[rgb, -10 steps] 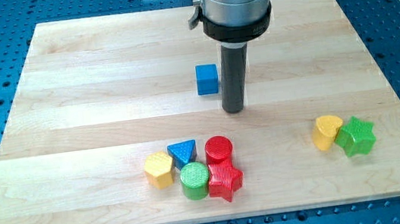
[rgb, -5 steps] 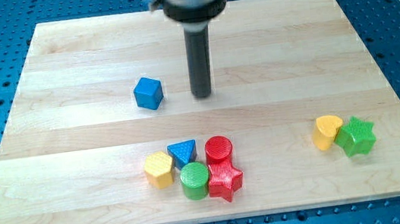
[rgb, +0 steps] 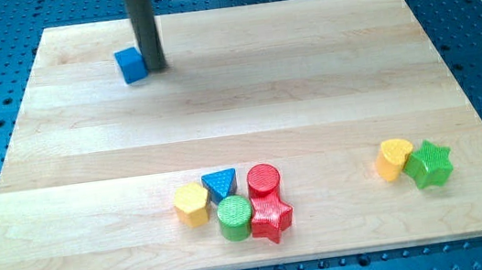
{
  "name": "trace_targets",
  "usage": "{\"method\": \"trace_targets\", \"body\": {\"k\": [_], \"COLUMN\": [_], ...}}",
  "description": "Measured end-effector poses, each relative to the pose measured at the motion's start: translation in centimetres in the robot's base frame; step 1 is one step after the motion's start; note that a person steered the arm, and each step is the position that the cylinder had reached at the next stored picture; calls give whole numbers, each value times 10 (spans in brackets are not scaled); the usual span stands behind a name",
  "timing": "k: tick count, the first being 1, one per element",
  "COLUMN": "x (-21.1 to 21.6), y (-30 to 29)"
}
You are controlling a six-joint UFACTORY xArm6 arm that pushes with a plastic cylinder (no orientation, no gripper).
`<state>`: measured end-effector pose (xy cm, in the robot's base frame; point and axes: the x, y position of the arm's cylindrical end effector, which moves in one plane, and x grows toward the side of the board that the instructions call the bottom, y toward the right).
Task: Place the cube at the top left of the board
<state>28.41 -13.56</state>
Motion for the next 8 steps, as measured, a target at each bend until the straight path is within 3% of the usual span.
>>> {"method": "trace_targets", "body": {"k": [2,3,4,7,8], "x": [36,16,-1,39,17], "y": [-16,-70,-71,-109,-102]}}
